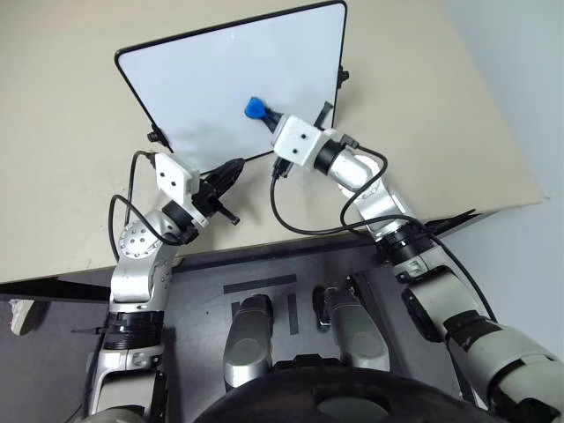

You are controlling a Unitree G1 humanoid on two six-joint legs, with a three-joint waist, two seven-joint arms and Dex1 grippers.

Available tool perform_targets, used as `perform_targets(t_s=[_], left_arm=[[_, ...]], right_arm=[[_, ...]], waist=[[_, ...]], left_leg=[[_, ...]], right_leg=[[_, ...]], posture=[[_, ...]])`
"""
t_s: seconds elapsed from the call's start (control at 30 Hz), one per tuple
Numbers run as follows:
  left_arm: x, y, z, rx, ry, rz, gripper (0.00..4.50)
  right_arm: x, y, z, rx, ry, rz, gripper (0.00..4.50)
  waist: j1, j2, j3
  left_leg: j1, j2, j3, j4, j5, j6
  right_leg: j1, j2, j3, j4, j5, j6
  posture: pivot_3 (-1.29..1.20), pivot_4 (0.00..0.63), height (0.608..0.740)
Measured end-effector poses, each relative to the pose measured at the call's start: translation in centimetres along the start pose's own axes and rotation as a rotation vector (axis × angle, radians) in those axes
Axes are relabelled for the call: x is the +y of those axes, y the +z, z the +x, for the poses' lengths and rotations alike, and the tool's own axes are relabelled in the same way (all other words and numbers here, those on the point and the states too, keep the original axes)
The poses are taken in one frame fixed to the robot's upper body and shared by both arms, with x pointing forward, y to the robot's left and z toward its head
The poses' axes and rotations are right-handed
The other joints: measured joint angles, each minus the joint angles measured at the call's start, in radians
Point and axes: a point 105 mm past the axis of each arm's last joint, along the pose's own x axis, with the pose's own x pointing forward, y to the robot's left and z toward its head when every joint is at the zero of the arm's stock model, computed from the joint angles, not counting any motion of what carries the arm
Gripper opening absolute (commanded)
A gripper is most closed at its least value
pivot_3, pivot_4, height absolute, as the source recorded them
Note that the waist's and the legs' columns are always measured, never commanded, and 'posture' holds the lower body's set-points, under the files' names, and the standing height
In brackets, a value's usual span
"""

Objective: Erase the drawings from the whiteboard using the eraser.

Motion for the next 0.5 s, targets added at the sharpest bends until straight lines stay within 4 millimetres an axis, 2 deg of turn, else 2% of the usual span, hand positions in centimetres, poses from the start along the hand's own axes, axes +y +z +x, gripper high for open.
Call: perform_targets(t_s=[0.23, 0.4, 0.5], left_arm=[[0.0, 0.0, 0.0, -0.001, 0.000, -0.001, 0.00], [0.0, 0.0, 0.0, -0.002, 0.001, -0.002, 0.00], [0.0, 0.0, 0.0, -0.002, 0.002, -0.002, 0.00]], right_arm=[[0.5, -0.2, -0.2, 0.004, -0.002, 0.020, 0.02], [2.4, -1.9, -1.0, 0.058, 0.048, 0.057, 0.02], [2.7, -2.6, -1.6, 0.085, 0.061, 0.062, 0.02]], waist=[[0.000, 0.000, 0.000], [0.002, 0.000, 0.000], [0.002, 0.000, 0.000]], left_leg=[[0.000, 0.000, 0.000, 0.000, 0.000, 0.000], [0.000, 0.000, 0.000, 0.000, 0.000, 0.000], [-0.001, 0.000, 0.000, 0.000, -0.001, -0.002]], right_leg=[[0.000, 0.000, 0.000, 0.000, 0.001, 0.001], [0.000, 0.000, 0.000, -0.001, 0.001, 0.000], [0.000, 0.000, 0.000, -0.003, 0.001, 0.000]], posture=[[0.00, 0.150, 0.740], [0.00, 0.150, 0.740], [0.00, 0.150, 0.740]])
